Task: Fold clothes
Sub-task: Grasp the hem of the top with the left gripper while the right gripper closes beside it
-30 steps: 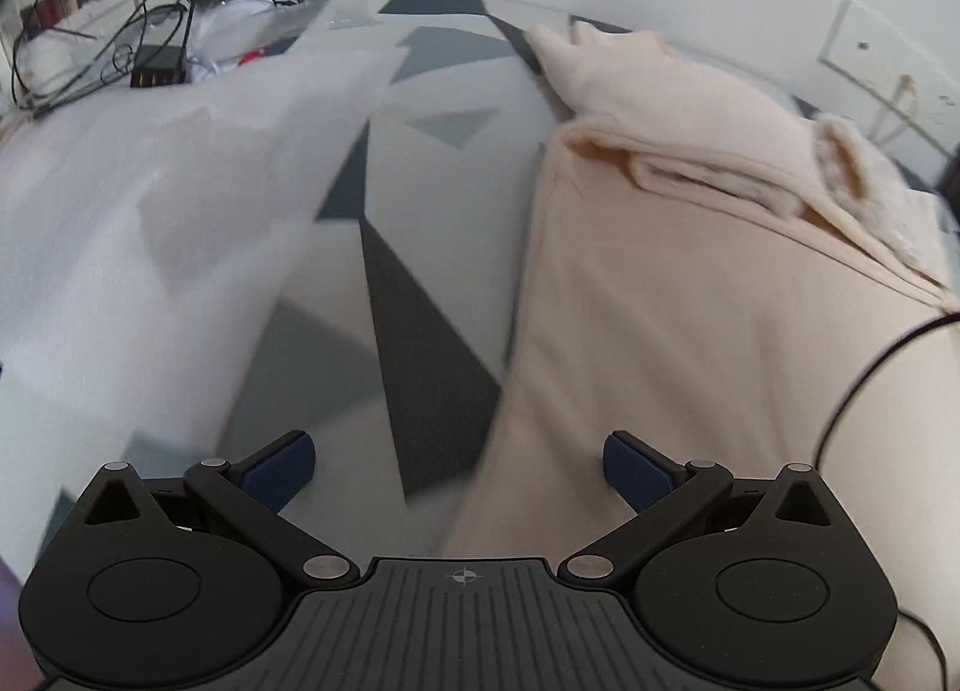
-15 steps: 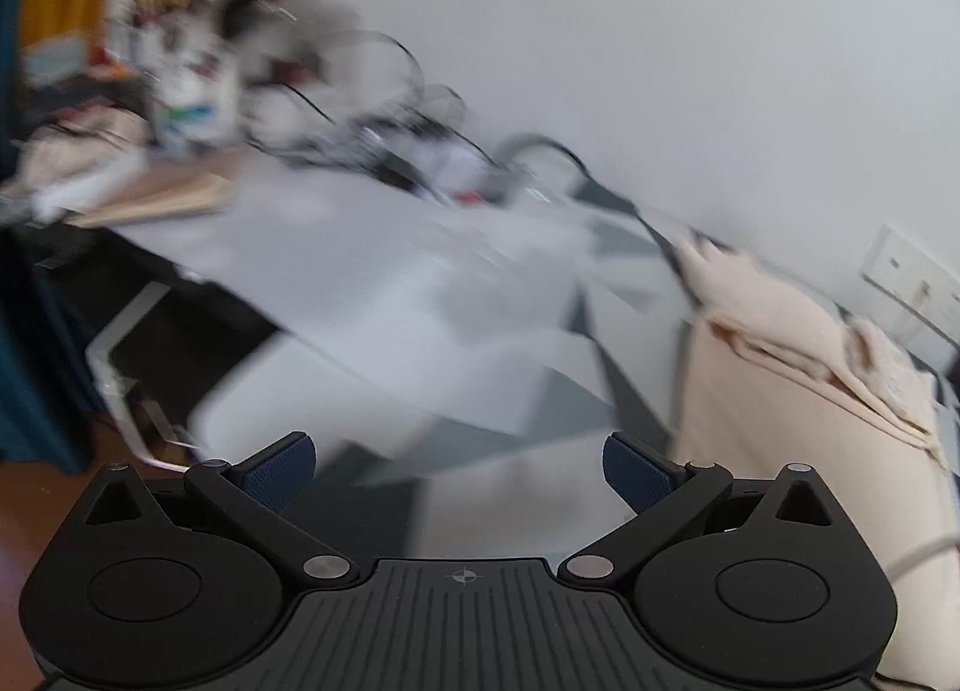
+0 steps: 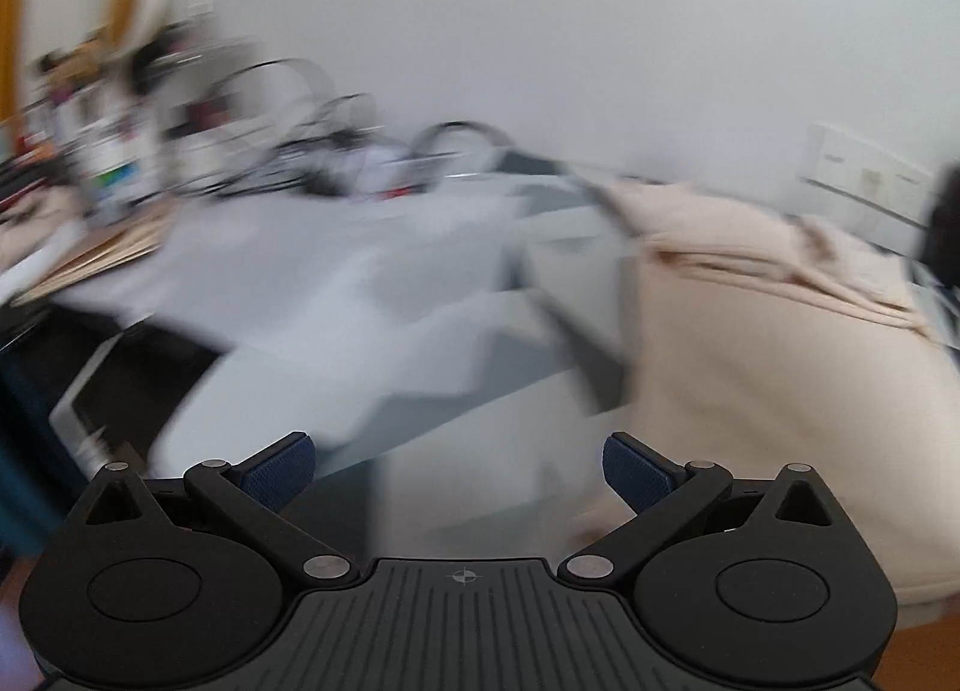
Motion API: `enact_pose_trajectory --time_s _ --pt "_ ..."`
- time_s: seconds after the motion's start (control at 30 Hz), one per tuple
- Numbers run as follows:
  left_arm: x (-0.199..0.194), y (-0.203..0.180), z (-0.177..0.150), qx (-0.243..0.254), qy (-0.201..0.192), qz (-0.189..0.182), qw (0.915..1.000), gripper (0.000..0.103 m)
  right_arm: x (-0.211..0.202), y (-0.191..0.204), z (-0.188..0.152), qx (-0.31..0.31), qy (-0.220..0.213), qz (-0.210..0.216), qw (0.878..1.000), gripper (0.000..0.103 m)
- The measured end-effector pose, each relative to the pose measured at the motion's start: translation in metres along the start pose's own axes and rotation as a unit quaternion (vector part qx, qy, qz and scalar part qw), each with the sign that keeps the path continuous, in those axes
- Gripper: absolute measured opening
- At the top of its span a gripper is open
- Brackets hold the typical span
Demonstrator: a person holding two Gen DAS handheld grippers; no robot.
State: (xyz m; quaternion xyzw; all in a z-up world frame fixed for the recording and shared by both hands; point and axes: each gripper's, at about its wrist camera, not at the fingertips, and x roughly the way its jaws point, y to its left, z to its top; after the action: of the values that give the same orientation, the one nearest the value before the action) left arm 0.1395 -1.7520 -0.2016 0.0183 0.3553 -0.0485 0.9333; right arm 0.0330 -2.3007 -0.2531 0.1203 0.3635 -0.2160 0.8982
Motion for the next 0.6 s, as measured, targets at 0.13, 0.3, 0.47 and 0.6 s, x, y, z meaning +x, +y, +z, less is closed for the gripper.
enact_pose_trajectory --time_s 0.13,0.3,0.47,0.6 --pt "0.025 -0.035 0.01 0.061 0.044 -0.05 0.9959 0.1 -0.005 0.041 -0.008 -0.043 0.018 0.099 0.994 0.102" --pt "0.039 -0.055 -0.001 0.099 0.075 -0.044 0.9913 0.094 -0.011 0.084 -0.026 -0.13 0.032 0.124 0.983 0.102" --pt "0.045 -0.049 -0.011 0.085 0.096 -0.046 0.9907 0.091 -0.007 0.09 -0.037 -0.15 0.052 0.116 0.981 0.083" --pt "0.048 -0.041 -0.012 0.049 0.103 -0.054 0.992 0.089 -0.007 0.086 -0.035 -0.13 0.051 0.119 0.983 0.074"
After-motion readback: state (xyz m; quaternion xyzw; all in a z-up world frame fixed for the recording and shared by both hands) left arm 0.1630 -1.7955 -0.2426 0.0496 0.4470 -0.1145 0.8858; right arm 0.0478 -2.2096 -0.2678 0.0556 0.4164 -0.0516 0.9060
